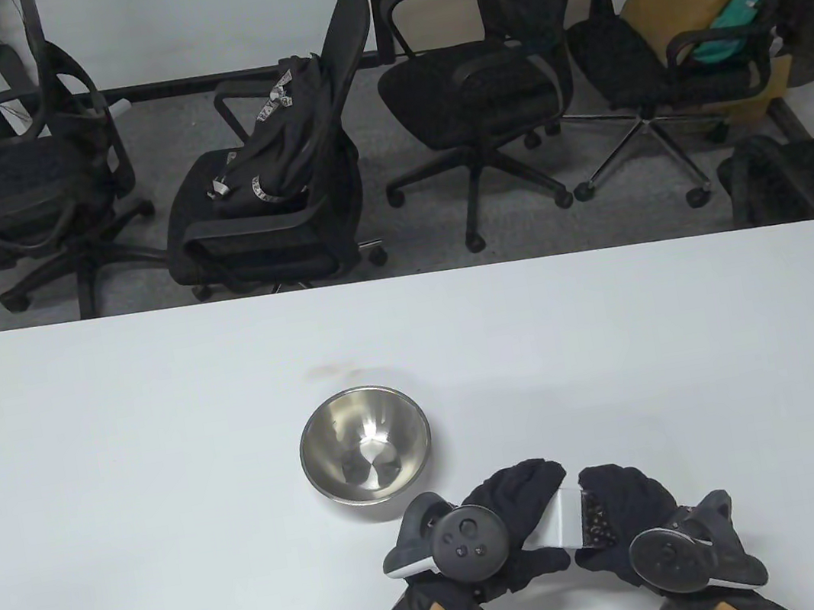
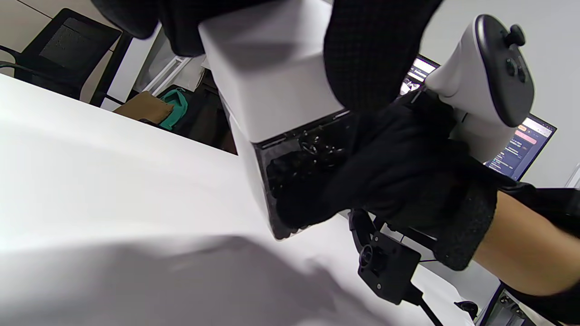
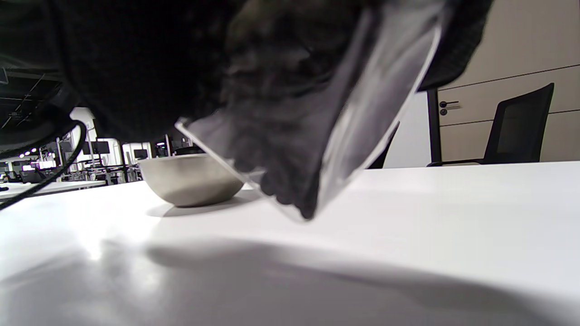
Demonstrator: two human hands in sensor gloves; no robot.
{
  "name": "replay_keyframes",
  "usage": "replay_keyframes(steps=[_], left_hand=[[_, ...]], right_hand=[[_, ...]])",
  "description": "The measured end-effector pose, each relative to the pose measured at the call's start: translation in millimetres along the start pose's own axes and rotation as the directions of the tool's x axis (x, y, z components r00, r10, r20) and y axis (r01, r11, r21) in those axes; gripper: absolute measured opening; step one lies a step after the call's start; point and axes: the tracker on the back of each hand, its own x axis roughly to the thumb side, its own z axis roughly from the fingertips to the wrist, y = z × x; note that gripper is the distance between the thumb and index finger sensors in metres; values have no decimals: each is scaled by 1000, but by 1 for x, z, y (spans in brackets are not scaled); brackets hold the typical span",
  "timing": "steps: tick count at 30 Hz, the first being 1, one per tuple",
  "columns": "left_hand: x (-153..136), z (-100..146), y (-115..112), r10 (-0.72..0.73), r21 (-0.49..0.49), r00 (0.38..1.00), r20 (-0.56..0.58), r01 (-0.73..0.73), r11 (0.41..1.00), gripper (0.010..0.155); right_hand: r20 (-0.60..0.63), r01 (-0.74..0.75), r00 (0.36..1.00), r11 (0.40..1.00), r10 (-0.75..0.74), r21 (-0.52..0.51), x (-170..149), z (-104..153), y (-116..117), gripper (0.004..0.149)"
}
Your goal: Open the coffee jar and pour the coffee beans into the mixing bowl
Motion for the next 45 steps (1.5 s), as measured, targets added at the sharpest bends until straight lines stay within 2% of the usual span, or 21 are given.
replay_keyframes(steps=[12, 18, 24, 26, 28, 31, 33, 36, 39, 45], left_hand=[[-6, 1, -2, 83, 49, 986, -146, -77, 996, 97], [-12, 1, -8, 205, 63, 943, -261, -195, 979, 96], [-17, 3, -10, 286, 74, 916, -282, -276, 958, 96], [-16, 3, -9, 280, 64, 921, -270, -273, 960, 99], [-13, 3, -7, 268, 19, 936, -229, -270, 963, 109], [-6, 1, -2, 164, -17, 985, -52, -165, 986, 117], [2, 2, 0, 26, 17, 1000, 8, -26, 1000, 114], [7, 1, -2, -30, 25, 999, 34, 29, 999, 104], [7, 1, -4, -41, 43, 999, 32, 40, 998, 95], [0, 8, 11, 43, 122, 999, 21, -46, 991, 93]], right_hand=[[7, -34, 999, 999, 34, -2, 3, 0, 0, 95], [20, -86, 996, 996, 86, -9, 6, 1, 0, 95], [28, -89, 996, 996, 90, -8, 8, 1, 0, 95], [25, -81, 996, 997, 81, -11, 7, 1, 0, 95], [22, -68, 997, 998, 68, -15, 7, 1, -1, 95], [17, -60, 998, 998, 61, -22, 6, 1, -3, 95], [18, -51, 999, 998, 51, -26, 5, 1, -2, 95], [23, -48, 999, 998, 48, -27, 6, 1, -2, 95], [26, -45, 999, 999, 46, -26, 6, 1, -2, 95], [-3, -17, 1000, 999, 17, -45, -1, 2, -4, 95]])
